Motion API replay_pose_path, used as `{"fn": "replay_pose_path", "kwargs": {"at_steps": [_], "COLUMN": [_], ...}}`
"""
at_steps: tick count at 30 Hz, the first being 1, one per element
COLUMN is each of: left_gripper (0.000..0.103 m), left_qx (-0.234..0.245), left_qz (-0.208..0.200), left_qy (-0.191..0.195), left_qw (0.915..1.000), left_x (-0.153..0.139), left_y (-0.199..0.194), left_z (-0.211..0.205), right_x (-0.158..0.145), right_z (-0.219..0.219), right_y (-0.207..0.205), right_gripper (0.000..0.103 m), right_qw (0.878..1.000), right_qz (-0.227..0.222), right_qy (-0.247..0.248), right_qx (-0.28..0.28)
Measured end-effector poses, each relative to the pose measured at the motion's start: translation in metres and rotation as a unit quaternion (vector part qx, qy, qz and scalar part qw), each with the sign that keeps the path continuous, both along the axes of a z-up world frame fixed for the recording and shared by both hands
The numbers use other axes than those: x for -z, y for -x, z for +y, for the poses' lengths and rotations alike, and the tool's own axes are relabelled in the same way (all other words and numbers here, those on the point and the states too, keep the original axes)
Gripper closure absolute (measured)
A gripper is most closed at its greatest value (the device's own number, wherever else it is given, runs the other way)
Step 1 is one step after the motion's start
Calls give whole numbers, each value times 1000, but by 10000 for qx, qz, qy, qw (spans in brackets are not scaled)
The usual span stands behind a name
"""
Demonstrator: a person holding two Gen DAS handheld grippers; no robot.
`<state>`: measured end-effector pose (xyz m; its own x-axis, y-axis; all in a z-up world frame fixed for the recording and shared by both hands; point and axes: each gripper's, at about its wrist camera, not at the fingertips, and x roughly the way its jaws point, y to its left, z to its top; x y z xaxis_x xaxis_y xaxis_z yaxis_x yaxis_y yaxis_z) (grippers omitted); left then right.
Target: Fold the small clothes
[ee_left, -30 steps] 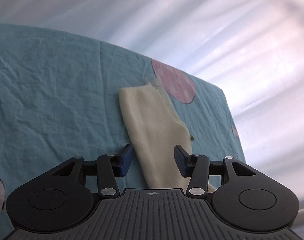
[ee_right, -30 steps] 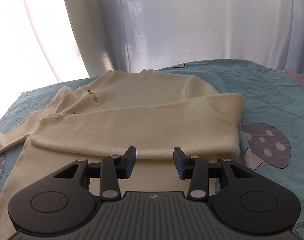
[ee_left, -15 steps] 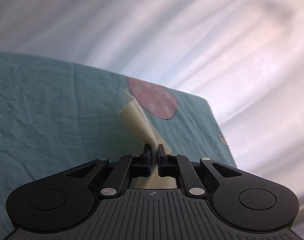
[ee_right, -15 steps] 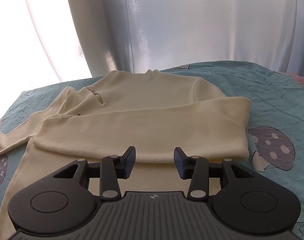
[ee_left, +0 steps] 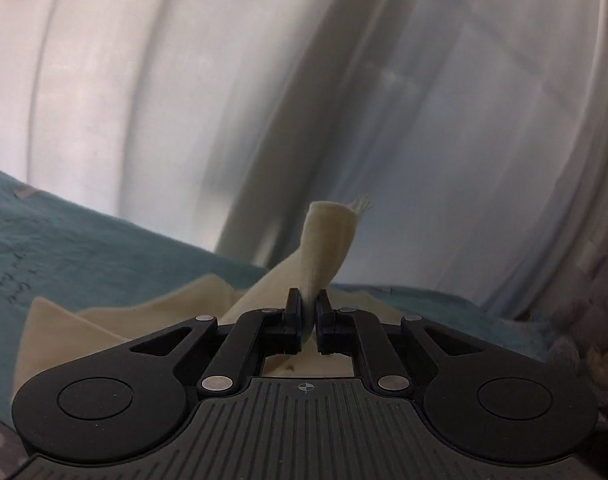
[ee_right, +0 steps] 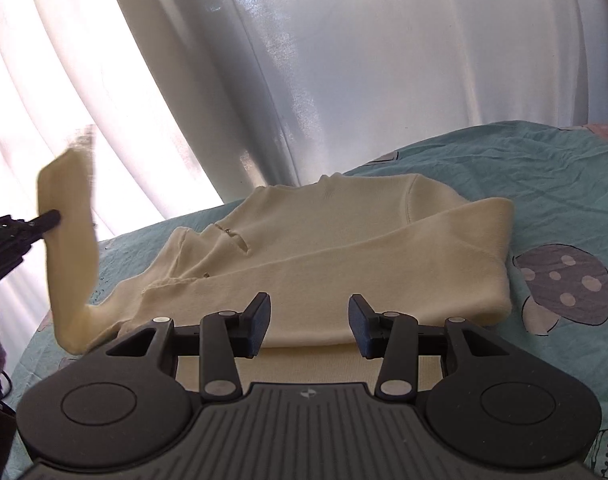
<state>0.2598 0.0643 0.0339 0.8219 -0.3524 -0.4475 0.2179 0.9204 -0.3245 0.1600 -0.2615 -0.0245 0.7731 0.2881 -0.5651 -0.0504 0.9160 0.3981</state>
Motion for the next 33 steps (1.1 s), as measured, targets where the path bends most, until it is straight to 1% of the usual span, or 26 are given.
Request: {"fn": "replay_pose_path", "kwargs": {"at_steps": [1,2,4,5,6,8,11,14,16,18,22,24,26,27,28,29,31,32,33], "left_gripper": [91,85,77,76,73,51,45,43,43,43,41,41,41,41,41,41,41,41,41], "left_qx": [159,294,408,389,336,221,-93,-433,-692,-741,-796,-792,-797,-804,-814,-832,-901,-947,-991], "left_qz": [249,482,970,1078,1130,1219,1373,1614,1846,1792,1727,1692,1679,1680,1688,1693,1693,1693,1681], "left_qy": [-145,-308,-554,-602,-569,-448,-488,-594,-513,-391,-379,-411,-422,-408,-395,-387,-392,-410,-423], "left_qw": [9995,9979,9929,9916,9914,9913,9893,9841,9790,9802,9810,9815,9817,9817,9815,9813,9807,9801,9799], "left_x": [17,31,54,59,60,58,54,59,68,69,71,71,71,71,71,71,69,68,67], "left_y": [-6,-9,-8,-2,5,22,41,54,56,62,67,66,66,65,64,63,61,59,57], "left_z": [-23,-40,-62,-63,-57,-43,-21,-4,9,17,20,19,19,19,20,21,24,26,28], "right_x": [1,2,5,6,8,9,12,20,27,34,43,44,43,42,41,39,29,18,9], "right_z": [-2,-3,-6,-7,-7,-7,-1,9,17,27,47,53,58,61,65,67,67,61,53], "right_y": [0,1,-1,-3,-5,-9,-24,-45,-59,-71,-85,-89,-92,-93,-93,-92,-86,-82,-78], "right_gripper": [60,60,60,60,60,60,60,59,59,59,59,60,73,91,96,97,97,97,97], "right_qw": [10000,10000,9997,9994,9990,9978,9941,9892,9868,9847,9819,9811,9804,9800,9808,9825,9880,9921,9947], "right_qz": [25,56,172,239,307,399,583,799,930,1087,1197,1183,1190,1182,1164,1092,774,532,356], "right_qy": [-20,-63,-175,-224,-276,-415,-664,-906,-925,-886,-717,-754,-769,-742,-638,-519,-257,-116,-99], "right_qx": [-3,-16,-71,-116,-165,-321,-624,-833,-950,-1032,-1281,-1330,-1367,-1419,-1430,-1416,-1310,-1134,-955]}}
